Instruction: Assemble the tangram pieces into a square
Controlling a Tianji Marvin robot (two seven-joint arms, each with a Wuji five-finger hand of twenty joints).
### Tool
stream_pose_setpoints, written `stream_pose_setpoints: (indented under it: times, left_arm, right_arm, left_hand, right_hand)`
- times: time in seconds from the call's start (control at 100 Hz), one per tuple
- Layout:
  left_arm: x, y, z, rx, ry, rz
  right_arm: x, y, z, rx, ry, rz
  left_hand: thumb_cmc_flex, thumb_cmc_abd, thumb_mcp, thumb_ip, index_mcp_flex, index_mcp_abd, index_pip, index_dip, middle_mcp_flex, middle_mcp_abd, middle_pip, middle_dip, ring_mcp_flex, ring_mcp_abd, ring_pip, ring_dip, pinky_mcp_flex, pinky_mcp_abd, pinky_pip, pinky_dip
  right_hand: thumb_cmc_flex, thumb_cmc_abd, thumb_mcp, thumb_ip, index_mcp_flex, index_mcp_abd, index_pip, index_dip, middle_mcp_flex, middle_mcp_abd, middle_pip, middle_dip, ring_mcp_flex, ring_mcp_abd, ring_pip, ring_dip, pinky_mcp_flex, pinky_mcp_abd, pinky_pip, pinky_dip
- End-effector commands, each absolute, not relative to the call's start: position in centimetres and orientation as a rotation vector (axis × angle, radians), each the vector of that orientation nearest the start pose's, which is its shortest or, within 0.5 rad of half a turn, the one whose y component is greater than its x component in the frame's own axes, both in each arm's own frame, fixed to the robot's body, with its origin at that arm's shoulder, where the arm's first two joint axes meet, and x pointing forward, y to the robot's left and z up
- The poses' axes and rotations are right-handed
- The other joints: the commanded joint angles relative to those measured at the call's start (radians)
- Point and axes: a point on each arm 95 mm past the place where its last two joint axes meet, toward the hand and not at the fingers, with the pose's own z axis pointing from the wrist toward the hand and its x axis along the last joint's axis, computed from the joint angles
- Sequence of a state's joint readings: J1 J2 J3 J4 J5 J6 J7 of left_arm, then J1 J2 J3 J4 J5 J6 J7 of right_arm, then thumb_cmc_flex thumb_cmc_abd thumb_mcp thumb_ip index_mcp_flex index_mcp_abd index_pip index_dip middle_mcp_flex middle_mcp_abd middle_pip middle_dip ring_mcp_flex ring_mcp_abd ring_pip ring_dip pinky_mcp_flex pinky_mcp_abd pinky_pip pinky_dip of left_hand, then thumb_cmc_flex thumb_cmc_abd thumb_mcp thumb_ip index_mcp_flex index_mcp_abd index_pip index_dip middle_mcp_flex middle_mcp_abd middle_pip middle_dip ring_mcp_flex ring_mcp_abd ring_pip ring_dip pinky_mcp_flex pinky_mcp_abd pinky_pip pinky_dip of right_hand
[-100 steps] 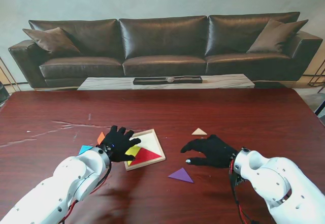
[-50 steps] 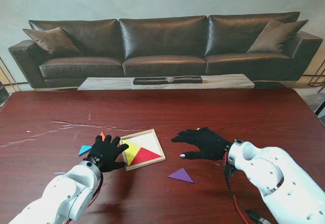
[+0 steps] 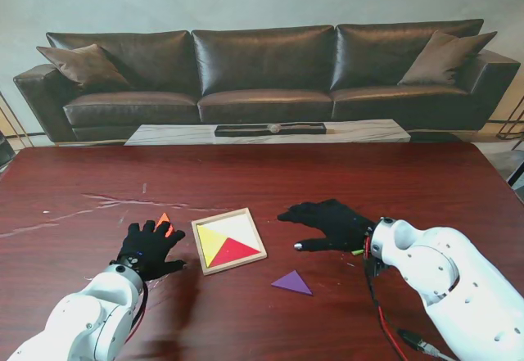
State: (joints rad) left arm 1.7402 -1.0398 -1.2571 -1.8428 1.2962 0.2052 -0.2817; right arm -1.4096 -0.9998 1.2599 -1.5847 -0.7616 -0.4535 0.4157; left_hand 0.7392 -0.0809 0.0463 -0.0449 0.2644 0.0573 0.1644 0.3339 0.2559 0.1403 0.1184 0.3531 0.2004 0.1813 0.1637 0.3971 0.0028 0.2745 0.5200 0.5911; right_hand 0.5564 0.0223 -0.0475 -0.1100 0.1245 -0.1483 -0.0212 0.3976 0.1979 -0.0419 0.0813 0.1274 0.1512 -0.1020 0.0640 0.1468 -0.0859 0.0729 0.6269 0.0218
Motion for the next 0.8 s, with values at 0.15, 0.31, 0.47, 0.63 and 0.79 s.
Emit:
stream_pose_setpoints:
  times: [0.15, 0.31, 0.47, 0.63, 0.79]
  left_arm:
    - [35.1, 1.6, -31.6, -1.186, 1.622, -1.03]
    - [35.1, 1.6, -31.6, -1.211, 1.599, -1.069]
    - [35.1, 1.2, -31.8, -1.221, 1.6, -1.114]
    - [35.1, 0.7, -32.1, -1.239, 1.579, -1.168]
    - [35.1, 0.2, -32.5, -1.25, 1.561, -1.215]
  right_arm:
    - [42.8, -2.3, -28.3, 1.099, 2.027, 1.581]
    - [42.9, -2.7, -28.3, 1.121, 2.016, 1.559]
    - [42.9, -3.0, -28.5, 1.146, 2.0, 1.534]
    - [42.4, -3.0, -28.5, 1.145, 1.999, 1.521]
    - [41.4, -2.7, -28.4, 1.131, 1.979, 1.516]
  left_hand:
    - [0.026, 0.022, -0.019, 0.063, 0.015, 0.01, -0.014, 0.003, -0.027, 0.028, -0.018, -0.01, -0.016, -0.002, -0.016, -0.01, -0.005, 0.002, -0.008, -0.006]
    - [0.03, 0.022, -0.015, 0.064, 0.014, 0.008, -0.011, 0.004, -0.035, 0.022, -0.016, -0.009, -0.02, -0.004, -0.015, -0.01, -0.006, 0.004, -0.009, -0.008]
    - [0.034, 0.022, -0.012, 0.063, 0.012, 0.008, -0.01, 0.004, -0.046, 0.021, -0.014, -0.008, -0.031, -0.006, -0.018, -0.012, -0.008, 0.001, -0.012, -0.012]
    - [0.035, 0.022, -0.009, 0.063, 0.011, 0.007, -0.009, 0.004, -0.06, 0.022, -0.016, -0.01, -0.049, -0.006, -0.023, -0.015, -0.013, -0.002, -0.022, -0.019]
    - [0.038, 0.025, -0.007, 0.063, 0.008, 0.009, -0.01, 0.003, -0.067, 0.025, -0.016, -0.011, -0.056, -0.011, -0.023, -0.017, -0.015, -0.006, -0.03, -0.024]
  right_hand:
    - [-0.042, -0.008, 0.001, 0.027, 0.022, 0.013, -0.027, -0.042, -0.04, 0.019, -0.028, -0.008, -0.041, -0.017, -0.02, -0.017, 0.002, -0.011, -0.028, -0.029]
    - [-0.045, -0.01, 0.001, 0.027, 0.025, 0.017, -0.024, -0.06, -0.038, 0.036, -0.024, -0.002, -0.034, 0.003, -0.022, -0.016, 0.0, 0.002, -0.03, -0.028]
    - [-0.044, -0.019, 0.003, 0.027, 0.026, 0.023, -0.011, -0.065, -0.031, 0.05, 0.01, 0.017, -0.015, 0.023, -0.026, -0.011, 0.0, 0.013, -0.021, -0.023]
    - [-0.043, -0.034, 0.004, 0.027, 0.021, 0.024, 0.012, -0.023, -0.028, 0.064, 0.058, 0.027, 0.006, 0.036, -0.028, -0.004, -0.003, 0.017, 0.01, -0.016]
    - [-0.031, -0.08, 0.006, 0.028, -0.001, 0.032, 0.193, 0.114, -0.019, 0.086, 0.222, 0.066, 0.089, 0.077, 0.0, 0.01, -0.01, 0.042, 0.105, 0.026]
